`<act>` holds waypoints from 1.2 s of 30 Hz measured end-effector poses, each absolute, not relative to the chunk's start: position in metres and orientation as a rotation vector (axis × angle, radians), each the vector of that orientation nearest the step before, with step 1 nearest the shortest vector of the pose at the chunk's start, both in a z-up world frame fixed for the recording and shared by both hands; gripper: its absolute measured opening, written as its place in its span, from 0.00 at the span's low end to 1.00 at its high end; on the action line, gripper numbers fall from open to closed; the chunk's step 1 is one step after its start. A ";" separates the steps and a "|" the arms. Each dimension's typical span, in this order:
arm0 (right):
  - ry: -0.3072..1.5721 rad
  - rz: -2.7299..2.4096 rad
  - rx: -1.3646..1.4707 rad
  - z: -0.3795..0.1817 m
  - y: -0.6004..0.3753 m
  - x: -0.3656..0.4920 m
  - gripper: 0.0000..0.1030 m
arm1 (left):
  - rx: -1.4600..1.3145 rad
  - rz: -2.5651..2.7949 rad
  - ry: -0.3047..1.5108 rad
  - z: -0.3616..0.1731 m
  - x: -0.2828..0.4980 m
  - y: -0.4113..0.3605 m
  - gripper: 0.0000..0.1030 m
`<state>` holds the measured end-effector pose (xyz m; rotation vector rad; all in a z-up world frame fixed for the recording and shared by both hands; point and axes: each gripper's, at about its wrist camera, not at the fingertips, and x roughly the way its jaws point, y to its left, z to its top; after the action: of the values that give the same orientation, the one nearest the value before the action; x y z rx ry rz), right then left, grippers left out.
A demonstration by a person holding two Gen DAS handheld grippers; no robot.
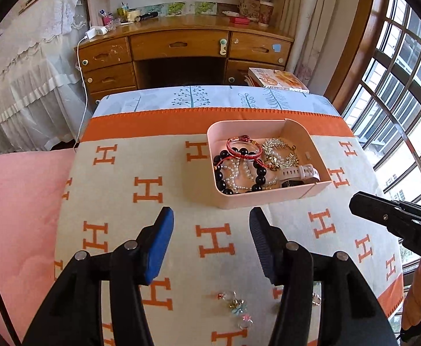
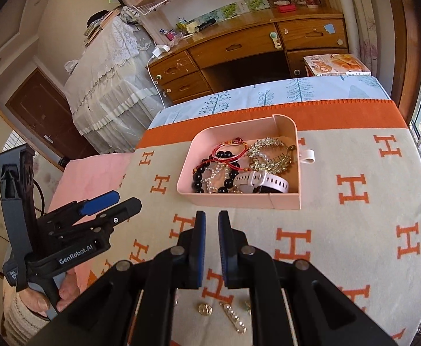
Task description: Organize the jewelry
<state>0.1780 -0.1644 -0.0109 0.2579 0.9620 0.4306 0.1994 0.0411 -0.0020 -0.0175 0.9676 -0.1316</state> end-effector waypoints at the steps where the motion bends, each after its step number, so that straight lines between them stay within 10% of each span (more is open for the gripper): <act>1: 0.956 0.432 0.243 -0.008 -0.164 0.170 0.09 | -0.016 -0.132 0.962 0.001 0.192 0.042 0.52; 11: 0.932 0.439 0.146 0.007 -0.169 0.111 0.11 | 0.005 -0.143 0.912 0.026 0.134 0.042 0.61; 15: 0.930 0.430 0.149 0.005 -0.175 0.094 0.34 | -0.005 -0.154 0.909 0.026 0.119 0.040 0.61; 36: 1.211 0.338 0.461 -0.092 -0.193 0.107 0.34 | -0.239 -0.199 1.109 -0.072 0.112 0.040 0.62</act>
<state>0.1070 -0.1928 -0.0923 0.4606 1.2111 0.3380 0.1120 0.0398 -0.0723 -0.2392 1.1086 -0.1986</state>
